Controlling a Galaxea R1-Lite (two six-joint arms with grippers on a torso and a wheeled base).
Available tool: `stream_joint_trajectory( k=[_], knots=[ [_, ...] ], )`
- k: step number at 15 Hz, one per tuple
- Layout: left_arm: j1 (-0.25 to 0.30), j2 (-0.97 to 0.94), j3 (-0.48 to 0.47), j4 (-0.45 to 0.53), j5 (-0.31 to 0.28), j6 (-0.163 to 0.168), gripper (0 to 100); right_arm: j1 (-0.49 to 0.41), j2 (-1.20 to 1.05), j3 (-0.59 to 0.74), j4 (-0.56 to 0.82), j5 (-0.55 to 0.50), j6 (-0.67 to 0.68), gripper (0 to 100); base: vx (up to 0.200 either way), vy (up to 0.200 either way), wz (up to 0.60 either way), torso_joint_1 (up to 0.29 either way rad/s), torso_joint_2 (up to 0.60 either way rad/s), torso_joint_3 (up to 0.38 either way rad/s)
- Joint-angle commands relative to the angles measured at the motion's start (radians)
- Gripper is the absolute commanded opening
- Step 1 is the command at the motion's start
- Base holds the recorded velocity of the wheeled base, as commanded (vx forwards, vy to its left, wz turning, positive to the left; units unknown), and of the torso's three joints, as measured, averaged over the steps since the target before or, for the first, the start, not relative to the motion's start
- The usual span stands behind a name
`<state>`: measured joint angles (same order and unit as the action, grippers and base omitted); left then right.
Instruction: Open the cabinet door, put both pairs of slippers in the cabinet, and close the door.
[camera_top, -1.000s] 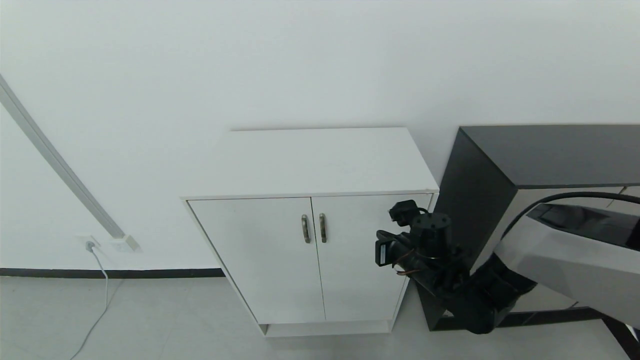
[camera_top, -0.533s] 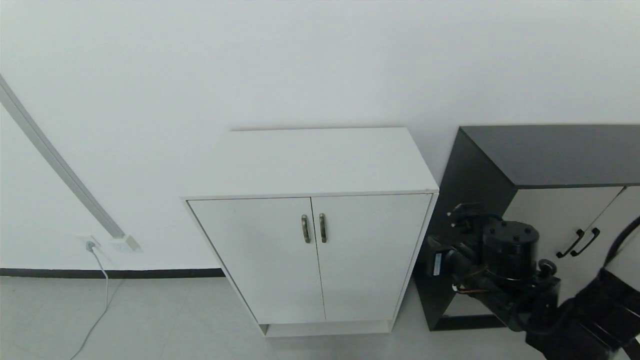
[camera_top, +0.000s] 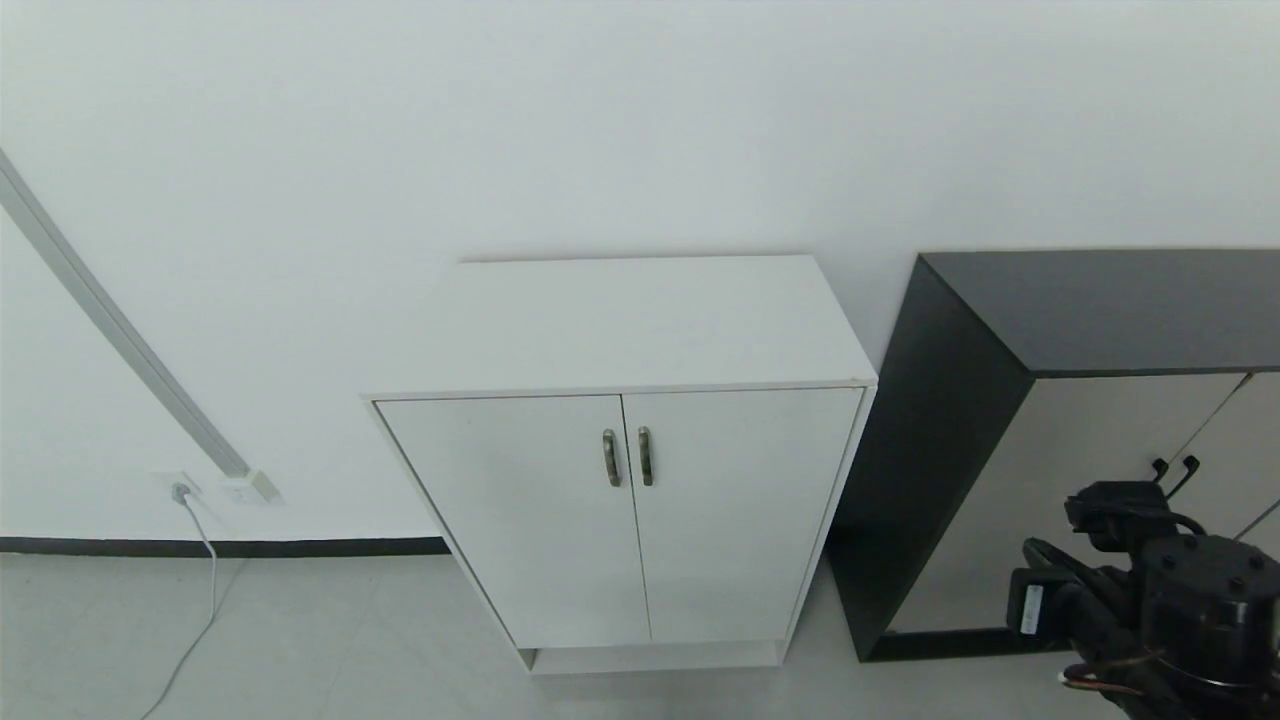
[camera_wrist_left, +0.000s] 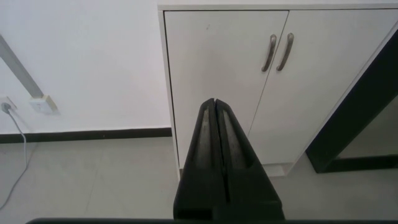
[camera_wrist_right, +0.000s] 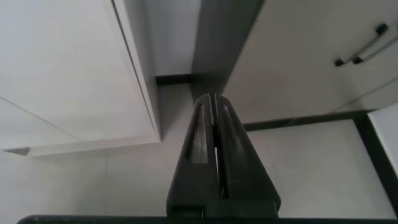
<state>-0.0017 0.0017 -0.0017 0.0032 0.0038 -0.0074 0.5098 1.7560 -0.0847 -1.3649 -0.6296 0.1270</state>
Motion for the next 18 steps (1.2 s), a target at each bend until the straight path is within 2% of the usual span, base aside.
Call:
stream_joint_trajectory(
  k=[1, 2, 3, 4, 6, 9, 14, 16, 18],
  knots=[
    [0.0, 0.001, 0.0, 0.0, 0.001, 0.0, 0, -0.001, -0.124, 0.085, 0.012, -0.004, 0.002, 0, 0.0, 0.0, 0.0, 0.0, 0.0, 0.0],
    [0.0, 0.0, 0.0, 0.0, -0.001, 0.0, 0, -0.002, -0.145, 0.085, 0.027, -0.004, 0.003, 0, 0.0, 0.0, 0.0, 0.0, 0.0, 0.0],
    [0.0, 0.001, 0.0, 0.0, -0.001, 0.0, 0, -0.028, -0.236, 0.085, 0.133, -0.002, 0.0, 0, 0.0, 0.0, 0.0, 0.0, 0.0, 0.0],
    [0.0, 0.001, 0.0, 0.0, -0.001, 0.0, 0, -0.03, -0.271, 0.085, 0.181, -0.002, 0.0, 0, 0.0, 0.0, 0.0, 0.0, 0.0, 0.0],
    [0.0, 0.001, 0.0, 0.0, -0.001, 0.0, 0, -0.03, -0.467, 0.085, 0.406, 0.016, 0.0, 0, 0.0, 0.0, 0.0, 0.0, 0.0, 0.0],
    [0.0, 0.001, 0.0, 0.0, -0.001, 0.0, 0, -0.028, -0.662, 0.085, 0.675, 0.122, 0.006, 0, 0.0, 0.0, 0.0, 0.0, 0.0, 0.0],
    [0.0, 0.001, 0.0, 0.0, -0.001, 0.0, 0, -0.022, -0.883, 0.085, 0.937, 0.235, 0.008, 0, 0.0, 0.0, 0.0, 0.0, 0.0, 0.0],
    [0.0, 0.001, 0.0, 0.0, -0.001, 0.0, 0, 0.004, -1.047, 0.083, 1.135, 0.3, 0.006, 0, 0.0, 0.0, 0.0, 0.0, 0.0, 0.0],
    [0.0, 0.001, 0.0, 0.0, -0.001, 0.0, 0, 0.006, -1.155, 0.083, 1.247, 0.349, -0.001, 0, 0.0, 0.0, 0.0, 0.0, 0.0, 0.0]
  ],
)
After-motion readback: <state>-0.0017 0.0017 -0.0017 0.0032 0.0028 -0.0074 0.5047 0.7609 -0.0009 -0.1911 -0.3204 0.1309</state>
